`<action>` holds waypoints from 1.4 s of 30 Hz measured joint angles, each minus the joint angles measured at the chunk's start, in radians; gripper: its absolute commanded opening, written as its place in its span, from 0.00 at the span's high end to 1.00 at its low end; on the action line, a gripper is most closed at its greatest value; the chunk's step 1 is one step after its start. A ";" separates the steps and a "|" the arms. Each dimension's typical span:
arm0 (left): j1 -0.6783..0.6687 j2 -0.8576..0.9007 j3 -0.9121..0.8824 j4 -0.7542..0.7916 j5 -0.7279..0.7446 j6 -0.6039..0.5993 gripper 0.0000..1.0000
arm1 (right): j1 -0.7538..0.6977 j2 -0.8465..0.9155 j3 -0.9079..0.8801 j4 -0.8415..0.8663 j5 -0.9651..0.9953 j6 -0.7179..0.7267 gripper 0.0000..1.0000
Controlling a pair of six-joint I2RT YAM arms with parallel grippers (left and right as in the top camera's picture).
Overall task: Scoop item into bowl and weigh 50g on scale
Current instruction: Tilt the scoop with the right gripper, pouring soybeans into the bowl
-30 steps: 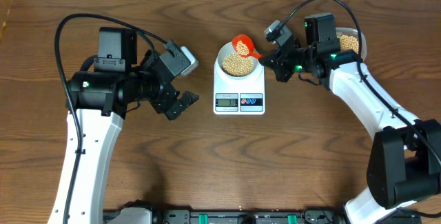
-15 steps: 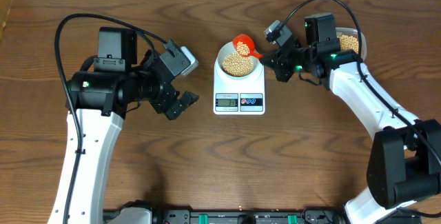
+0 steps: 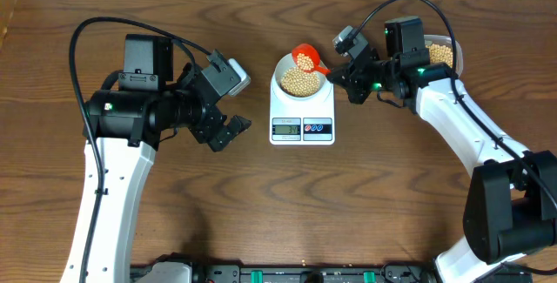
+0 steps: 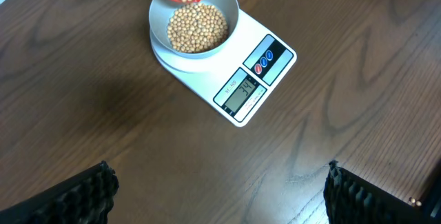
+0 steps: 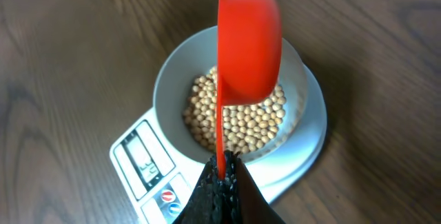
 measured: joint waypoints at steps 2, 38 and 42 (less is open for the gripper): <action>0.000 0.000 0.000 0.000 0.000 0.000 0.02 | 0.001 0.000 0.000 0.000 0.018 -0.004 0.99; 0.000 0.000 0.000 0.000 0.000 0.000 0.02 | 0.009 0.000 0.000 -0.006 0.026 -0.023 0.99; 0.000 0.000 0.000 0.000 0.000 0.000 0.02 | 0.014 0.000 0.000 -0.005 0.043 -0.031 0.99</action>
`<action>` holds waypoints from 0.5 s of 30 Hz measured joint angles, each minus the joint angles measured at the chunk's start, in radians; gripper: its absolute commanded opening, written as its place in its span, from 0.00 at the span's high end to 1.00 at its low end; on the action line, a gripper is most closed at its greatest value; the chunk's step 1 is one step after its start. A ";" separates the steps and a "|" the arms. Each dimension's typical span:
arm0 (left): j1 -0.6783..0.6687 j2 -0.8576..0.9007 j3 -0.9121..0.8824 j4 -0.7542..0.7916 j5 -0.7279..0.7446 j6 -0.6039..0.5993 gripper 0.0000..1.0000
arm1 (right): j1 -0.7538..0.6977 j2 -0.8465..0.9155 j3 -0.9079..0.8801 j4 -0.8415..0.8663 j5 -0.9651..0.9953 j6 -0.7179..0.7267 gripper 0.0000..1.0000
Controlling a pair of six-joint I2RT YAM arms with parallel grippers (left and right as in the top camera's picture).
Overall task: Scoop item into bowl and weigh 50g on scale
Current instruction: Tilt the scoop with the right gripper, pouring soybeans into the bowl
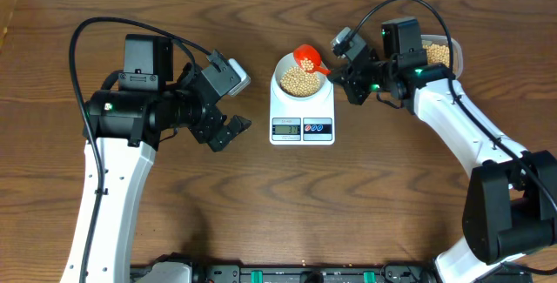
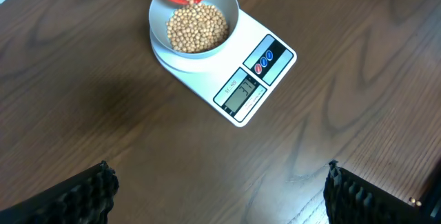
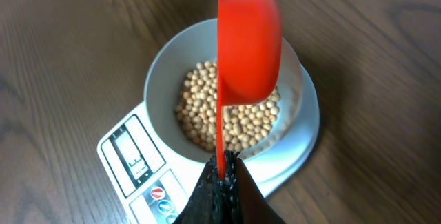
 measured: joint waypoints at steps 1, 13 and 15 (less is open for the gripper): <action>0.000 0.000 0.000 0.000 0.000 0.000 0.02 | 0.002 0.000 0.000 0.003 -0.010 -0.002 0.99; 0.000 0.000 0.000 0.000 0.000 0.000 0.02 | 0.007 0.000 0.000 0.005 0.016 -0.017 0.99; 0.000 0.000 0.000 0.000 0.000 0.000 0.02 | 0.007 0.000 0.000 0.012 0.007 -0.019 0.99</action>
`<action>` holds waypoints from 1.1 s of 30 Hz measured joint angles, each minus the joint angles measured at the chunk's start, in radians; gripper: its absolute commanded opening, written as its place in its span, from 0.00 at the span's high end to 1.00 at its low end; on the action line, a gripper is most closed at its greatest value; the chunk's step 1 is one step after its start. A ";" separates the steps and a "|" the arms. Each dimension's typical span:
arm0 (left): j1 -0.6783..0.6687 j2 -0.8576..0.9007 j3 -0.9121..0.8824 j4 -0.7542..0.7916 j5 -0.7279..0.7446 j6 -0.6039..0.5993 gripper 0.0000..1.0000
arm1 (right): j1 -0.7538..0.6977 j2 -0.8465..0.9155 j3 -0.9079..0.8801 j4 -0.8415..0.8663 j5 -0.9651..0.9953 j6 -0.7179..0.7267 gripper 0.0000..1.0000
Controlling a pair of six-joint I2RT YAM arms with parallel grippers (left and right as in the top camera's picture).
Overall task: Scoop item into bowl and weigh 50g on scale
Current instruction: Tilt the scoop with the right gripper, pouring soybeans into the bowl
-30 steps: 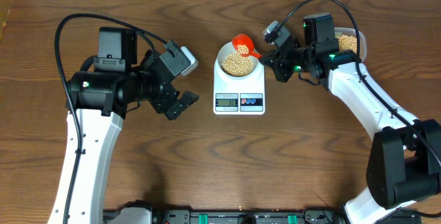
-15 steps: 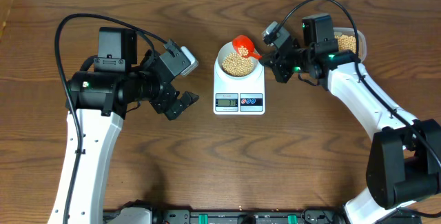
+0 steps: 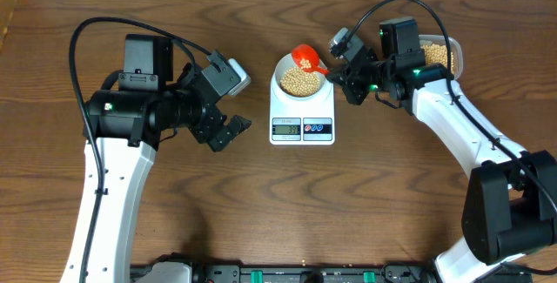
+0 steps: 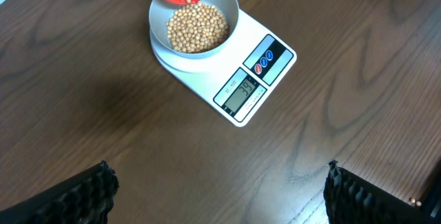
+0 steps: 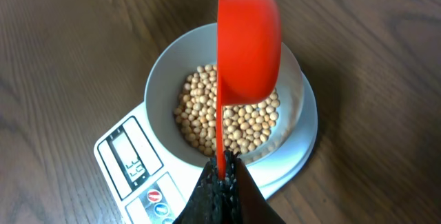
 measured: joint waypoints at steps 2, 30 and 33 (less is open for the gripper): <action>0.000 0.000 0.000 0.000 0.000 0.000 0.02 | 0.000 0.000 0.000 0.002 0.004 -0.003 0.99; 0.000 0.000 0.000 0.000 0.000 0.000 0.02 | 0.060 -0.021 0.000 -0.016 0.134 -0.061 0.99; 0.000 0.000 0.000 0.000 0.000 0.000 0.02 | 0.072 -0.021 0.000 -0.016 0.180 -0.079 0.99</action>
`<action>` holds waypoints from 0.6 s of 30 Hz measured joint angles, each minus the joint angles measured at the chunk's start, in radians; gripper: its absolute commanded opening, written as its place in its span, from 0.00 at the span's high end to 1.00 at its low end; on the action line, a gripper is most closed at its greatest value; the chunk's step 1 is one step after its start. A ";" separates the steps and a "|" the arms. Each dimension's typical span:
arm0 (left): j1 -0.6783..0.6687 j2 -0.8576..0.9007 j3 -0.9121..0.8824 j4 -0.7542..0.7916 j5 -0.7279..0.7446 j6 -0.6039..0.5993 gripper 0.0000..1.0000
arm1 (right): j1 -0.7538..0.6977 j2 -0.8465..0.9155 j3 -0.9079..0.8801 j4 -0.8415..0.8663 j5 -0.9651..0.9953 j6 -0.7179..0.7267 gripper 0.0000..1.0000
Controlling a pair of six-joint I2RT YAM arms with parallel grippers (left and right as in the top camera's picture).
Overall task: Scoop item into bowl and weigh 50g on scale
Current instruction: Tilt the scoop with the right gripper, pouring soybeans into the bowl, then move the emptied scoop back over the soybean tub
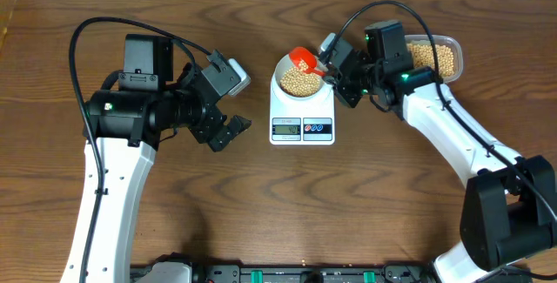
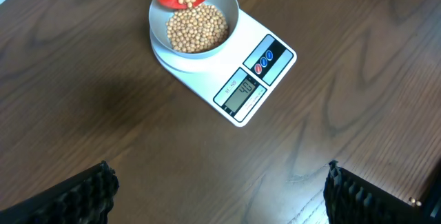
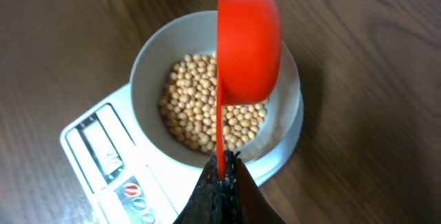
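Observation:
A white bowl (image 1: pixel 280 70) of tan soybeans (image 3: pixel 200 114) stands on the white digital scale (image 1: pixel 302 113). Its display (image 2: pixel 240 91) reads about 40. My right gripper (image 3: pixel 221 172) is shut on the handle of a red scoop (image 3: pixel 248 45), tilted on its side over the bowl's far rim. A few beans still lie in the red scoop. Left of the scale my left gripper (image 1: pixel 224 132) hangs open over bare wood; its fingers (image 2: pixel 76 196) frame the table in the left wrist view.
A clear tub of soybeans (image 1: pixel 432 55) sits at the back right, behind my right arm. The wooden table (image 1: pixel 348 196) stretches in front of the scale.
The scoop and right gripper have shifted a little to the left over the bowl. The scale reading has gone from about 39 to about 40. The left arm is unmoved.
The scoop was tipped over the bowl, fairly full, with the scale at 34. Then fewer beans showed in the scoop and the bowl's pile was higher. The reading was about 39, and now about 40. The left gripper stayed open throughout.

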 measured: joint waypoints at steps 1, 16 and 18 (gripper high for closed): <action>0.000 0.000 0.000 0.000 0.000 0.000 0.02 | 0.003 0.000 0.000 0.000 0.008 -0.005 0.99; 0.000 0.000 0.000 0.000 0.000 0.000 0.02 | 0.051 -0.016 0.000 0.000 0.116 -0.044 0.99; 0.000 0.000 0.000 0.000 0.000 0.000 0.02 | 0.057 -0.019 0.000 0.000 0.140 -0.051 0.99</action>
